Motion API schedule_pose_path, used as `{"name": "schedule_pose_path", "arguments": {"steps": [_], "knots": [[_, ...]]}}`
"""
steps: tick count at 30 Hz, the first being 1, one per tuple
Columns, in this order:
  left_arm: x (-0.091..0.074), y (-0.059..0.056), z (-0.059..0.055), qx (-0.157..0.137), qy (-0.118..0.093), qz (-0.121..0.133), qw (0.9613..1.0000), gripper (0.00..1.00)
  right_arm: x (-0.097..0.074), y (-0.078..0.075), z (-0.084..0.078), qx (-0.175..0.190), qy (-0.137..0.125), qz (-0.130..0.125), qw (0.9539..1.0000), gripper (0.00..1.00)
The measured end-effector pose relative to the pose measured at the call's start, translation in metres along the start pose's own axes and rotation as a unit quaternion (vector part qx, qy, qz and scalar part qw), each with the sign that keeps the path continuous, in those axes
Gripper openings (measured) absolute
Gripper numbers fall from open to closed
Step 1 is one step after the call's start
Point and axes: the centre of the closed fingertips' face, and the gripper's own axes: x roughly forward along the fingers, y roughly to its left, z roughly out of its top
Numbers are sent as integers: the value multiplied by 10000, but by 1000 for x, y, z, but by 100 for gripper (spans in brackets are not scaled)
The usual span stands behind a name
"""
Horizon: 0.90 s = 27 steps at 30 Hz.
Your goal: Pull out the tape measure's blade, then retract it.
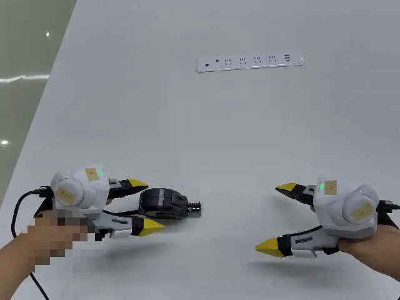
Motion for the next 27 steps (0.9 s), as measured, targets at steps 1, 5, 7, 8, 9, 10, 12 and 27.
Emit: {"name": "schedule_pose_path", "arguments": {"steps": [1,5,7,8,9,10,12,27], "knots": [[0,0,0,-7,-7,-16,10000,52,0,0,0,5,-9,-3,10000,82],[1,0,0,17,-31,-91,10000,44,0,-2,0,2,2,-13,10000,81],[1,2,1,44,-39,-79,10000,43,0,-4,0,8,-2,-18,10000,81],[1,2,1,46,-45,-92,9999,41,0,-4,0,10,-4,-19,10000,81],[1,2,1,49,-49,-97,9999,41,0,-4,0,13,-12,-21,10000,81],[0,4,1,66,-42,-95,9999,40,0,-5,0,15,-15,-21,10000,81],[0,4,1,111,-24,-101,9999,39,0,-5,0,0,-7,-17,10000,81],[1,5,0,438,156,-193,9987,33,5,-3,1,-44,-17,24,10000,80]]}}
